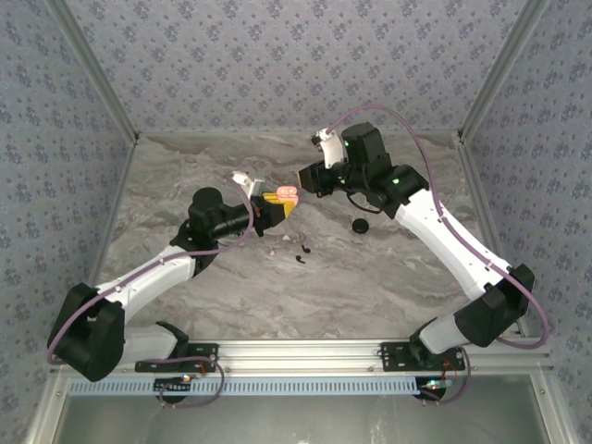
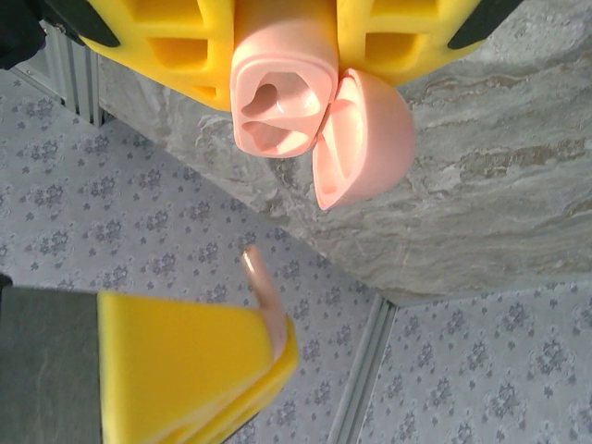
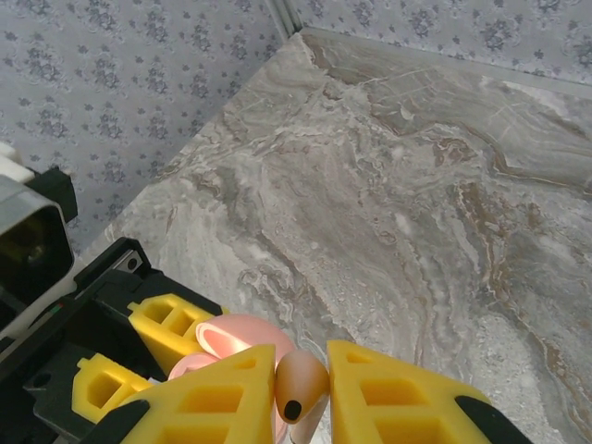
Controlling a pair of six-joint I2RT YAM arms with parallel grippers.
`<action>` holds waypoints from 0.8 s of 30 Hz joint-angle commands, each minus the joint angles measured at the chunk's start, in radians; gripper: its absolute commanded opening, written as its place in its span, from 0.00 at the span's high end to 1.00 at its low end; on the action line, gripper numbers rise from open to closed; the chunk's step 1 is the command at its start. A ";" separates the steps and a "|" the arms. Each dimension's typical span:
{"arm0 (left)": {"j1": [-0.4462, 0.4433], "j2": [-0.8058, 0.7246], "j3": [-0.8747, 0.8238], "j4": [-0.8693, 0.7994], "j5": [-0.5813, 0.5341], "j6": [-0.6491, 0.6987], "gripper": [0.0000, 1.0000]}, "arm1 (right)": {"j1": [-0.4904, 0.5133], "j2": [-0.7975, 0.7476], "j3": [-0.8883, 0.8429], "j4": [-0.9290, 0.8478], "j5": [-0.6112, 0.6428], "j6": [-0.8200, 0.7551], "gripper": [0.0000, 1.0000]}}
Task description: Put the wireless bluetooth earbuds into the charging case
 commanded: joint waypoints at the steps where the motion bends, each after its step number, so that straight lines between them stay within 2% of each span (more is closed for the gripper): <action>1: -0.008 0.005 0.004 0.096 0.031 -0.028 0.93 | 0.017 -0.025 0.037 0.021 -0.004 -0.017 0.80; 24: -0.026 0.005 0.037 0.125 -0.013 -0.065 0.93 | 0.077 -0.030 0.032 0.055 -0.036 -0.029 0.80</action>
